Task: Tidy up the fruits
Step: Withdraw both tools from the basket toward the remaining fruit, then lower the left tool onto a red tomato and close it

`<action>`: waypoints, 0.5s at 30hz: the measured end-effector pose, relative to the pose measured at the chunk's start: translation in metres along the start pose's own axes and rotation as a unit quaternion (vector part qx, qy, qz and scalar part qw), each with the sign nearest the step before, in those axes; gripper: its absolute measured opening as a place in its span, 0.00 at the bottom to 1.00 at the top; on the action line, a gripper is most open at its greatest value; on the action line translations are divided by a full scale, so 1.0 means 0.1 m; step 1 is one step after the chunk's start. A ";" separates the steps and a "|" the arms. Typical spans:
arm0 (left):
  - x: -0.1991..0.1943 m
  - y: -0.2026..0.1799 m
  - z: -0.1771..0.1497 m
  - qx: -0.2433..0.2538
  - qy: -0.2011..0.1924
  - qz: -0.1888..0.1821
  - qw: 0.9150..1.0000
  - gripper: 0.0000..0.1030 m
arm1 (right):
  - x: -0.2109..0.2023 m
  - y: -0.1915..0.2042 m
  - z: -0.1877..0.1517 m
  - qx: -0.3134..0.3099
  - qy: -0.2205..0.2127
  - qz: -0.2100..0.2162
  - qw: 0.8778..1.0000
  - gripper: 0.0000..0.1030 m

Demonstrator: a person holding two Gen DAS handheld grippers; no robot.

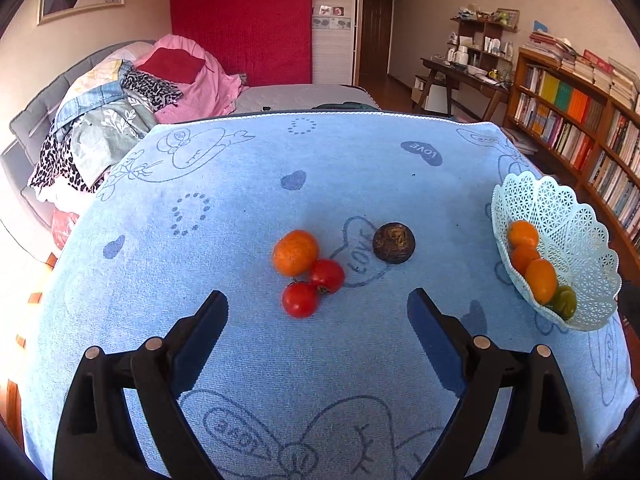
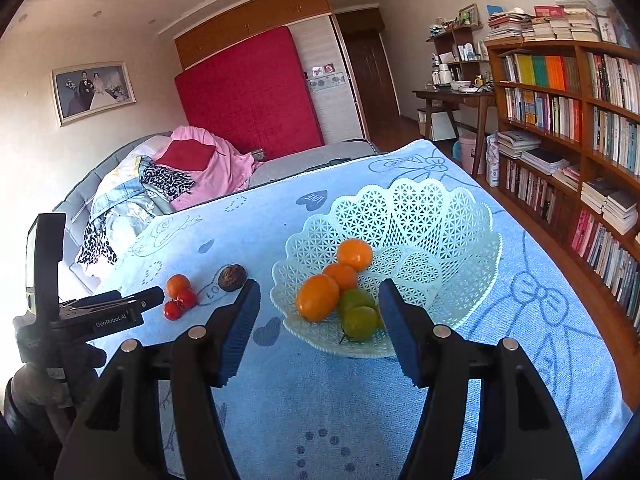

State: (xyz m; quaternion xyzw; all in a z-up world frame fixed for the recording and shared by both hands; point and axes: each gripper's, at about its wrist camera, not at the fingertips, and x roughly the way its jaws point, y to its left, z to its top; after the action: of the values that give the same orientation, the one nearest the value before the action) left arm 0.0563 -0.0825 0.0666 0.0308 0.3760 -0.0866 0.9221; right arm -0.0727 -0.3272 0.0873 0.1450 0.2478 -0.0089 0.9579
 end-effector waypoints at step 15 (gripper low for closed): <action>0.41 0.15 -0.08 0.000 0.031 -0.005 1.000 0.70 | 0.18 0.23 -0.06 -0.012 0.028 0.014 0.999 0.61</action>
State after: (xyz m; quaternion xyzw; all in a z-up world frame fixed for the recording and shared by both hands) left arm 0.0820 -0.0726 0.0323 0.0315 0.4041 -0.0899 0.9097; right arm -0.0577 -0.3028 0.0795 0.1373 0.2730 0.0111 0.9521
